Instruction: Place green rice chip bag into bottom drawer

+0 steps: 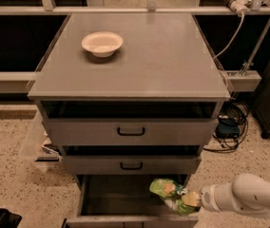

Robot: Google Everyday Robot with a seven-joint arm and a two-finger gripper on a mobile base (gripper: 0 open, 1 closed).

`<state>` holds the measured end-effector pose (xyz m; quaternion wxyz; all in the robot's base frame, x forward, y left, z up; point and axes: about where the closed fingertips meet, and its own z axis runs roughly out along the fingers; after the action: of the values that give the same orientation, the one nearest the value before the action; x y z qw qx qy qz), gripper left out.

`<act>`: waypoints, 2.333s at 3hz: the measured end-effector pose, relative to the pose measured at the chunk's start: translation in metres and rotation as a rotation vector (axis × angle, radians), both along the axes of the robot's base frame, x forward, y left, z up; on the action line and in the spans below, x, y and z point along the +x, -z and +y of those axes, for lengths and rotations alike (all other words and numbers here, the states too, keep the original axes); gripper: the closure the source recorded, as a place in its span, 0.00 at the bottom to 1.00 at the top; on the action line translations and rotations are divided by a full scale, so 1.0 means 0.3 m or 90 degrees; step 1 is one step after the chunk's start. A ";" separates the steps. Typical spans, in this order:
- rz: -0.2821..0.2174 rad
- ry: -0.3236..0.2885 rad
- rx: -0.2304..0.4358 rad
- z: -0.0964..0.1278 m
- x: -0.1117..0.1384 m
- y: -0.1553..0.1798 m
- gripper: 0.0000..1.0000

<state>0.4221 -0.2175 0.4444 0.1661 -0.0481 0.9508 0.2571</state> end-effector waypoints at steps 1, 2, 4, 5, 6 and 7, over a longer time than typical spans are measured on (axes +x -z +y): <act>0.071 0.030 0.040 -0.001 0.032 0.220 1.00; 0.123 0.031 0.083 0.049 0.056 0.408 1.00; 0.103 -0.009 0.098 0.157 0.204 0.543 1.00; 0.073 -0.027 0.080 0.180 0.283 0.548 1.00; 0.086 -0.013 0.071 0.176 0.283 0.601 1.00; 0.114 0.025 0.068 0.162 0.242 0.672 1.00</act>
Offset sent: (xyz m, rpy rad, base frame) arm 0.0264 0.0301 -0.1909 0.2121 0.2912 -0.0561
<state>0.4946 -0.1688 0.2429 0.0876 0.0027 0.9474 0.3078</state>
